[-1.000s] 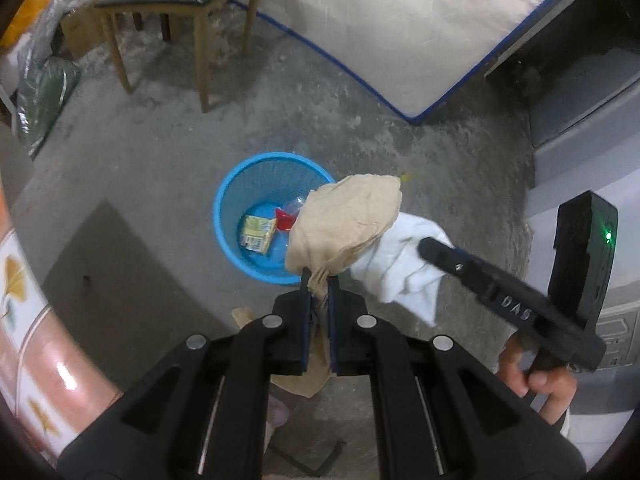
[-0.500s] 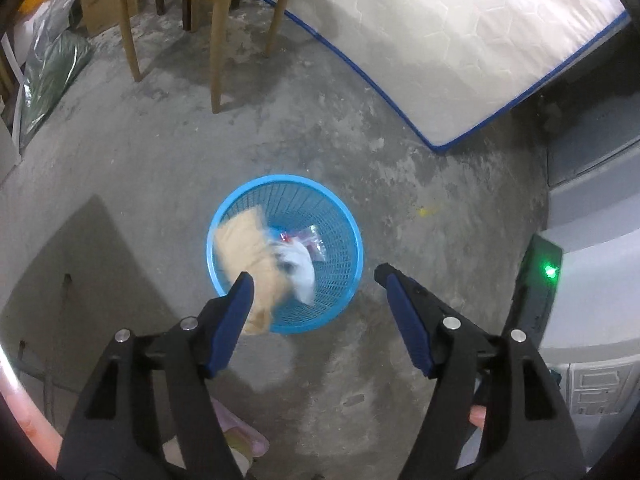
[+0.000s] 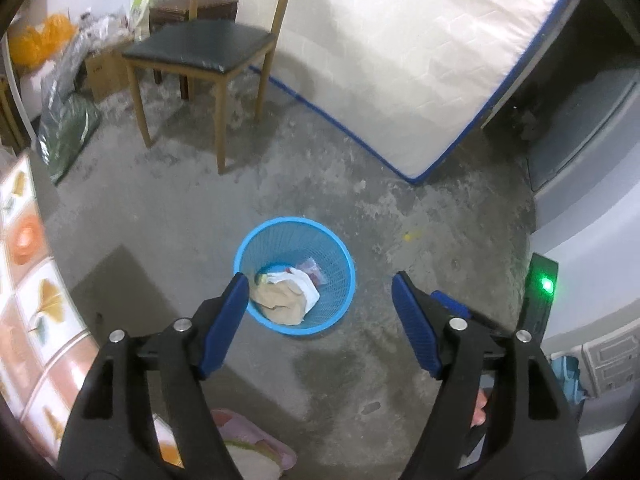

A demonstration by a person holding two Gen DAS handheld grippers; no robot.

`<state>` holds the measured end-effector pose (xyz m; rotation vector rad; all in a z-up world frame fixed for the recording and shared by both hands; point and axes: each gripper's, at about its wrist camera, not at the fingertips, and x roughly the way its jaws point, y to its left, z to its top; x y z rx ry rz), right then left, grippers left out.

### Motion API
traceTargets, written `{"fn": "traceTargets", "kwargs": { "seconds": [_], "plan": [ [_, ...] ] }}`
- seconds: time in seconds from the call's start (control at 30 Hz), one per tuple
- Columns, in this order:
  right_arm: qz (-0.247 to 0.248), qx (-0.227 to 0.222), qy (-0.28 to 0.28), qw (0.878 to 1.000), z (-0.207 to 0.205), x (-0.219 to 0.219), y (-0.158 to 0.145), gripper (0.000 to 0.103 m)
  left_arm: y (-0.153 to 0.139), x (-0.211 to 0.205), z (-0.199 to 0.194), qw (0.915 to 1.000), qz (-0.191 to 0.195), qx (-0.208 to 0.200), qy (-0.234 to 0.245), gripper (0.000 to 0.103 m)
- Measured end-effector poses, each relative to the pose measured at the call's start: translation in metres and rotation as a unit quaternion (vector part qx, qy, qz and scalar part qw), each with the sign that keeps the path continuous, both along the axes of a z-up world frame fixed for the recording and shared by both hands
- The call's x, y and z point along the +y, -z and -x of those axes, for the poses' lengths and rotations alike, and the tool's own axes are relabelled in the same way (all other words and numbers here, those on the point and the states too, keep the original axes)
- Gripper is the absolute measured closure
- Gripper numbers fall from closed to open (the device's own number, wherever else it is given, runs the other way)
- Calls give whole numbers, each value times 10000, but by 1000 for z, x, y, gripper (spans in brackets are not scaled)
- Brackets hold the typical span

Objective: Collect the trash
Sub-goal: 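Carry the paper and cloth over the blue wastebasket and open both tools, then move both tools back over the table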

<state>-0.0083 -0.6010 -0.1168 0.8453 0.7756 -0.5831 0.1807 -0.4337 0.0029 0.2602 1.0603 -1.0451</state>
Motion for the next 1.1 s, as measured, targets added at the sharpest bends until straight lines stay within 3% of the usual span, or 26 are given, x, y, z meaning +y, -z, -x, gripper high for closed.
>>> {"fn": "traceTargets", "kwargs": {
  "seconds": [0.17,0.3,0.6,0.8,1.1],
  "plan": [
    [419,-188,-520,9976,11,44,-44,29,-40,68,28,9987,294,-413,-86,24],
    [383,-454,-1037,9928,19,78,-66,29,-57,134,50,9958,599,-606,-345,21],
    [29,-423,-2088,9770,9,155,-82,29,-55,270,82,9862,748,-954,-1131,21],
    [-44,-611,-2881,9556,-19,214,-99,29,-36,349,93,9763,682,-939,-1829,21],
    [-175,-549,-3942,9172,-82,299,-109,29,-25,439,96,9523,1120,-1005,-2654,21]
  ]
}}
